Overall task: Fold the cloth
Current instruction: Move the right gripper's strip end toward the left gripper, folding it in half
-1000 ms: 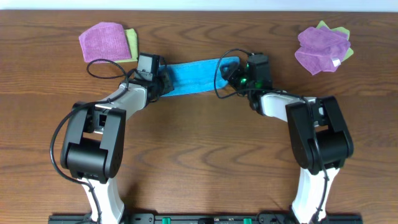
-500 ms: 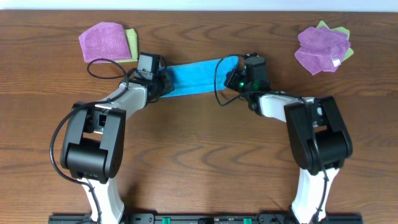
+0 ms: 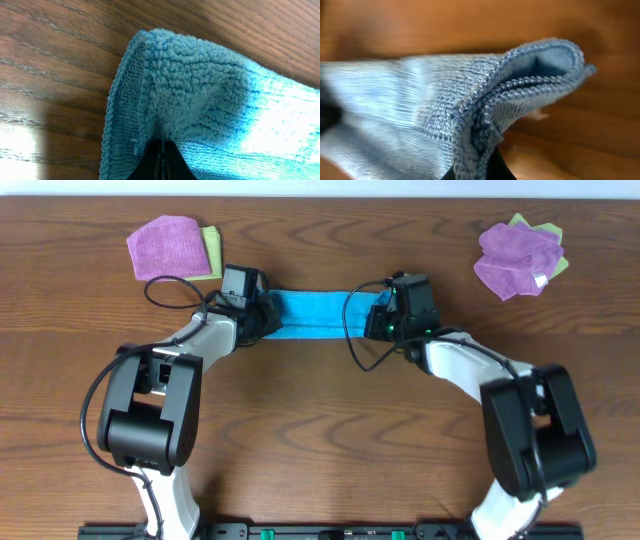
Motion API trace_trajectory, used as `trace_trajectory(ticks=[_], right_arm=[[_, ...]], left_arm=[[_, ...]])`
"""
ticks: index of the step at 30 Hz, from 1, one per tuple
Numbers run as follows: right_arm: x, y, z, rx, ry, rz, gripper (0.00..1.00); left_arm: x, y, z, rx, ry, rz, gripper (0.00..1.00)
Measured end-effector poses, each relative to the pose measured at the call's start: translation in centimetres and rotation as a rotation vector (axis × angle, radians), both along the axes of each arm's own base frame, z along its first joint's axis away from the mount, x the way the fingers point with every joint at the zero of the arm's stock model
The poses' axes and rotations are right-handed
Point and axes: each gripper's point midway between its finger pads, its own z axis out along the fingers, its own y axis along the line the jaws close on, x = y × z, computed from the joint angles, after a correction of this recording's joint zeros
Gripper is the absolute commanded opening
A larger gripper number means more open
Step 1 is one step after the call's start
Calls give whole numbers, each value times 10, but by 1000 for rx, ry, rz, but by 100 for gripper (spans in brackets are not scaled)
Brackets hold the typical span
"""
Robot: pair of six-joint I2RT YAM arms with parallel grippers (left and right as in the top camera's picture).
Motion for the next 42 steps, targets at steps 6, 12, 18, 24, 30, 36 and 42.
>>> trace_trajectory(ticks=[6,12,18,24,30,36,42], right_arm=[[-1,15,40,-18,-107,55,1],[-2,26,48,-33,-143,82,1],[-2,53,63,-15,-225,138,1],[-11,71,64,-23,-240,194,1],[-14,78,64,-30,-245,216,1],[-14,79,65,-42,-256,226,1],[-12,88,76,-43,-279,244,1]], left_arm=[[-3,-4,0,-4,9,-11,6],[-5,-8,0,-2,13,-21,6],[-5,-9,0,-3,14,-22,6],[-5,-9,0,-5,15,-23,6],[-9,-12,1,-20,29,-35,6],[-12,-15,8,-39,30,-46,6],[-12,-19,15,-57,20,-56,6]])
